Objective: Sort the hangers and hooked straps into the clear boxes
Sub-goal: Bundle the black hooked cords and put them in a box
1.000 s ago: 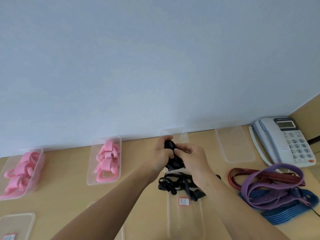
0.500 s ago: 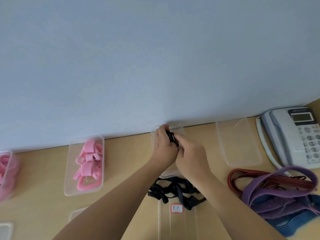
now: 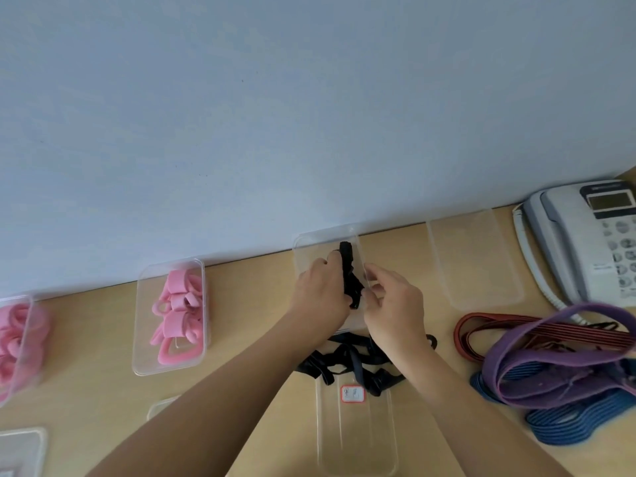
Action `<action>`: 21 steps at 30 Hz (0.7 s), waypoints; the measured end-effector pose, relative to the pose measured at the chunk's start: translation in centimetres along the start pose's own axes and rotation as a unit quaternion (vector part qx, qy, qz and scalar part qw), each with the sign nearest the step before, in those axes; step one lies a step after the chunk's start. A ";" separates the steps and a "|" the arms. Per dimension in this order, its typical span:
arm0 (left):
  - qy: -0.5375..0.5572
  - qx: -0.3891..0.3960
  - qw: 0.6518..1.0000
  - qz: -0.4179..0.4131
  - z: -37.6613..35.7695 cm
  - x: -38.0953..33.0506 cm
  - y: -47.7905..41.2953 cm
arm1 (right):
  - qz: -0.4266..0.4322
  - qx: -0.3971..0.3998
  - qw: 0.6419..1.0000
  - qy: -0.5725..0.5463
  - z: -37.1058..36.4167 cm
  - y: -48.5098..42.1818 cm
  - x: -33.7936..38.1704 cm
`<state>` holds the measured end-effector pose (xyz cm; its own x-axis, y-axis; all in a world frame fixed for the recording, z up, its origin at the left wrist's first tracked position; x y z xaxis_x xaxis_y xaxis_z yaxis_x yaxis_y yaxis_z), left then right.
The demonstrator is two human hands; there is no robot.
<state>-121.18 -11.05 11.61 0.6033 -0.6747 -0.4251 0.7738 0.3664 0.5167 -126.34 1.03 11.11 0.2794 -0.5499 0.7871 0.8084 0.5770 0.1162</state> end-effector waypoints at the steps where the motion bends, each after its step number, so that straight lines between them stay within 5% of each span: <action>1: -0.011 0.003 1.000 0.007 0.0 -0.1 -0.3 | 0.005 -0.005 1.000 -0.002 0.0 0.0 -0.1; 12: 0.067 -0.051 0.996 0.035 -0.4 0.5 -0.8 | -0.015 0.017 0.998 -0.051 0.6 0.3 -1.2; 17: 0.077 -0.109 0.991 -0.017 0.0 0.7 1.3 | 0.039 -0.022 0.996 0.074 3.7 2.6 -2.0; 21: 0.085 -0.178 0.977 -0.087 0.6 0.6 4.5 | -0.029 0.024 0.987 0.154 5.1 5.1 -4.8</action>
<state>-117.42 -10.18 14.15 0.4568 -0.6414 -0.6164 0.8673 0.4752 0.1482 -126.20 9.76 11.02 0.3847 -0.7360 0.5570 0.8041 0.5636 0.1894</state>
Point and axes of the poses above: each hand's wrist, its own y-axis away from the middle knuckle, its own z-axis out of the back of the hand, x = y × z, the point moved 5 cm from there along -y, towards the middle knuckle, and after that the axes turned 7 degrees about x, right-handed, at the moved point
